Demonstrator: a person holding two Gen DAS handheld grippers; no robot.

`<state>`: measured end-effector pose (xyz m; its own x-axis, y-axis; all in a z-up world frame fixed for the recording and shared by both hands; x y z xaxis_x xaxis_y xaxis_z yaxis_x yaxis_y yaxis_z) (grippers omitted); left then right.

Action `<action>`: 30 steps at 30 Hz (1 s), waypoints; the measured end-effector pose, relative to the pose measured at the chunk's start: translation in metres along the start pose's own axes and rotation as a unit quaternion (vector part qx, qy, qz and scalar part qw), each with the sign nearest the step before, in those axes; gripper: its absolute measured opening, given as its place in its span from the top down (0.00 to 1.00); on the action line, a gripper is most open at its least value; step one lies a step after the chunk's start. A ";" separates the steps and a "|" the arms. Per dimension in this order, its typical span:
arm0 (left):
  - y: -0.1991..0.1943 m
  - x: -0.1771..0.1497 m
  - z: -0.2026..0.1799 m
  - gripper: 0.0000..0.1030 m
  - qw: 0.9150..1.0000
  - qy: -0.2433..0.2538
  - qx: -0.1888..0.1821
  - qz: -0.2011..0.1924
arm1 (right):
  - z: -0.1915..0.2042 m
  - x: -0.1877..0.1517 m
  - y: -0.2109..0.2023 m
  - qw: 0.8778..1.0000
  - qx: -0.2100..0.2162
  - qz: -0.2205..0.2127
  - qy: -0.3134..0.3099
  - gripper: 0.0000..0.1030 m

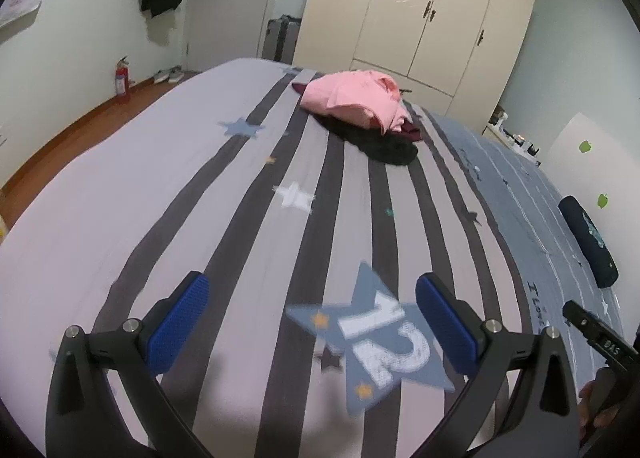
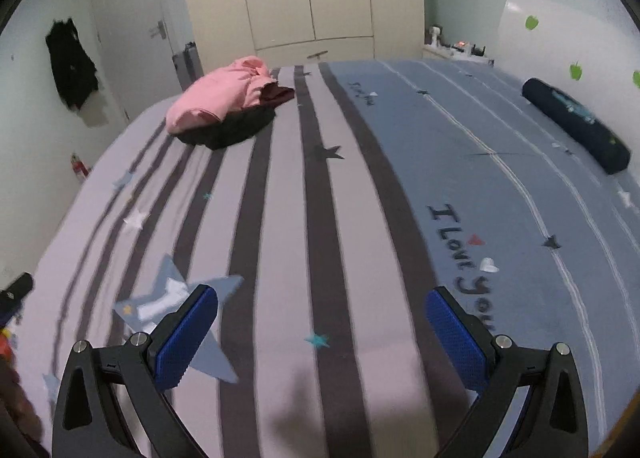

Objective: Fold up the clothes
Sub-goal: 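Move both tools to the pile and grasp the pink T-shirt with each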

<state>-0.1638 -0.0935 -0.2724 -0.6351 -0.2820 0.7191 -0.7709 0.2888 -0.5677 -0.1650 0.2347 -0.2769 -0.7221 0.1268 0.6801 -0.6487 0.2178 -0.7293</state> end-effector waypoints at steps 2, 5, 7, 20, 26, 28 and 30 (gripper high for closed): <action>0.017 0.011 0.004 0.01 1.000 0.001 -0.014 -0.011 | 0.013 0.010 0.005 1.000 0.013 -0.021 -0.005 0.00; 0.055 0.034 0.013 0.01 0.999 0.006 -0.020 -0.026 | 0.041 0.028 0.027 0.999 0.035 -0.024 -0.016 0.00; 0.089 0.053 0.017 0.01 0.999 0.025 -0.010 -0.032 | 0.062 0.043 0.048 0.998 0.048 -0.028 -0.022 0.00; 0.353 0.174 0.021 0.24 0.975 0.211 0.062 0.038 | 0.226 0.182 0.257 0.983 0.066 -0.098 -0.141 0.02; 0.389 0.205 0.034 0.33 0.976 0.206 0.061 0.048 | 0.251 0.217 0.305 0.984 0.072 -0.081 -0.139 0.02; 0.397 0.214 0.035 0.36 0.976 0.204 0.057 0.053 | 0.259 0.228 0.315 0.985 0.072 -0.076 -0.137 0.02; 0.405 0.222 0.036 0.42 0.975 0.206 0.053 0.061 | 0.267 0.238 0.324 0.985 0.068 -0.073 -0.140 0.02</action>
<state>-0.6191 -0.0718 -0.3567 -0.6661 0.1467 0.7313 -0.7053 0.1951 -0.6815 -0.6115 0.0772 -0.3715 -0.6443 -0.1730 0.7449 -0.7630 0.0800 -0.6414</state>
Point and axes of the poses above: each gripper's, at about its wrist camera, not at the fingertips, and y roughly the way its jaws point, z to its left, x to its top, the point moved 3 cm from there along y, roughly the way its jaws point, and after that the axes turned 15 degrees about -x, right-handed, at the moved point
